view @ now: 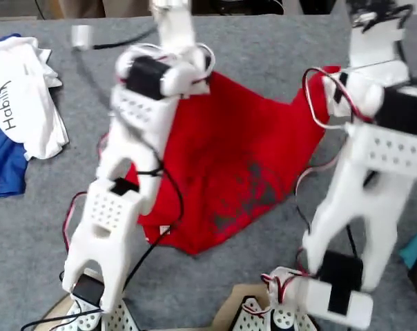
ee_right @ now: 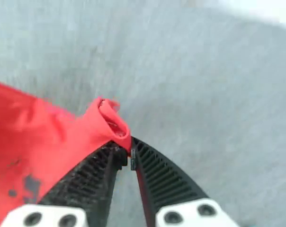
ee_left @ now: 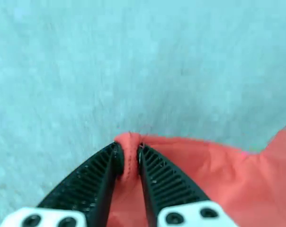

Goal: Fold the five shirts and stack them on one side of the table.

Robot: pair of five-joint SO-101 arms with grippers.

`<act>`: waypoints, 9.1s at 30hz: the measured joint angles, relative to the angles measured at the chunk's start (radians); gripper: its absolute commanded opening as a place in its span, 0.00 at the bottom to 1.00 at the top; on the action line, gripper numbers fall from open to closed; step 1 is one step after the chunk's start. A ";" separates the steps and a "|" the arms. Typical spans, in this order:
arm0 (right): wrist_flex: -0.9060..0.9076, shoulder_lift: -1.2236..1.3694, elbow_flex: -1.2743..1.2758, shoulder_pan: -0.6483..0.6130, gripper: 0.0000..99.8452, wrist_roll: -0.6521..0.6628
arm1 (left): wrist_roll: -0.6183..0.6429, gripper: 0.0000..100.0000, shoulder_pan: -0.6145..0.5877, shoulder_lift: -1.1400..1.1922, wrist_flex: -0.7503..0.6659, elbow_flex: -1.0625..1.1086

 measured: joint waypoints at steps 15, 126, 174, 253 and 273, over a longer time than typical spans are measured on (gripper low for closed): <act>0.000 -0.393 -0.110 -0.002 0.00 -0.167 | -0.005 0.02 -0.261 -0.621 0.002 -0.008; -1.235 0.617 0.153 -0.276 0.00 0.037 | -0.173 0.02 -0.575 -0.763 -1.488 2.012; 0.186 0.809 -0.726 -0.308 0.00 -0.017 | -0.173 0.02 -0.586 -0.462 -0.295 1.108; -0.129 0.450 -0.806 -0.153 0.00 -0.028 | -0.299 0.02 -0.519 -1.237 -1.154 2.153; 0.057 1.045 -0.798 -0.628 0.16 -0.169 | -0.299 0.02 -0.519 -0.996 -0.965 2.183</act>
